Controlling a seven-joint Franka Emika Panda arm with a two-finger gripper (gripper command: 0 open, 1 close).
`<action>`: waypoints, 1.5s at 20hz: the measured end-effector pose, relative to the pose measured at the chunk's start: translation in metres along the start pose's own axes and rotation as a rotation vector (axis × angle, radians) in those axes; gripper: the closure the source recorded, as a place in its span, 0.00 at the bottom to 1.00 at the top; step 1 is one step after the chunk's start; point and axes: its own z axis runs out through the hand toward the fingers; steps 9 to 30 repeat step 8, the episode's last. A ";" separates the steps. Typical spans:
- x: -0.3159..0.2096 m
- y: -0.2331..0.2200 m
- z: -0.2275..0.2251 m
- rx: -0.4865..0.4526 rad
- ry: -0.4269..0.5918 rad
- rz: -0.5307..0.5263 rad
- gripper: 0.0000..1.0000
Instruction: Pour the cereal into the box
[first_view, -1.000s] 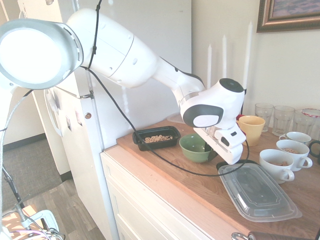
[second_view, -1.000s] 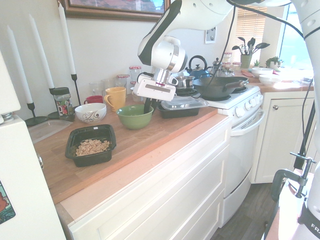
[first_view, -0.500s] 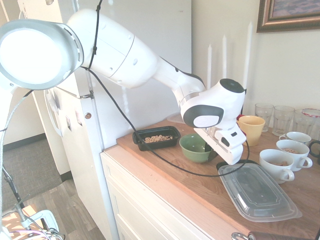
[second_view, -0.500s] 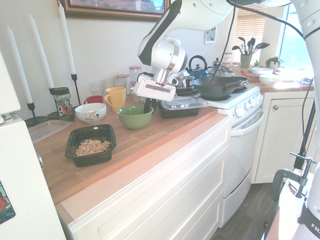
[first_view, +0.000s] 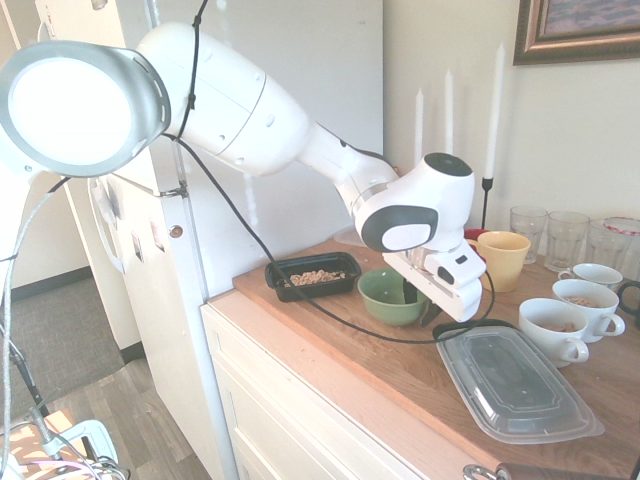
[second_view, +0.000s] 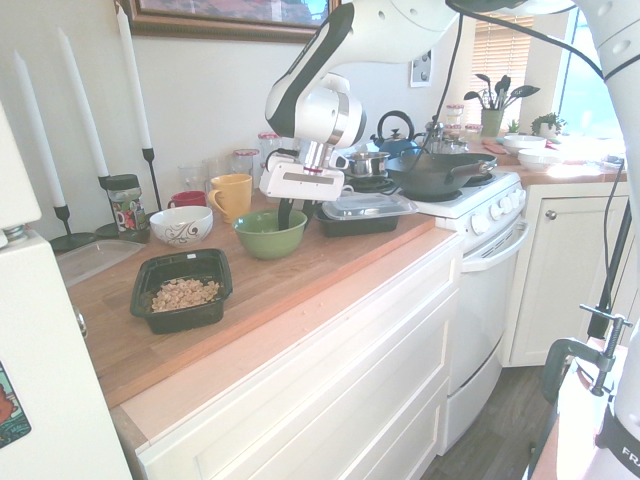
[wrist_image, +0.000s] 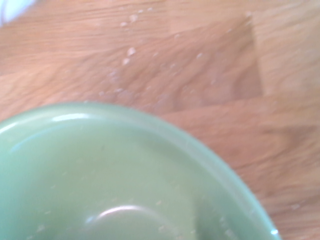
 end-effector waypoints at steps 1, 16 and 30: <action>-0.002 -0.004 -0.003 -0.026 0.029 -0.014 0.00; -0.035 -0.028 -0.053 -0.096 0.167 -0.056 0.00; -0.035 -0.028 -0.053 -0.096 0.167 -0.056 0.00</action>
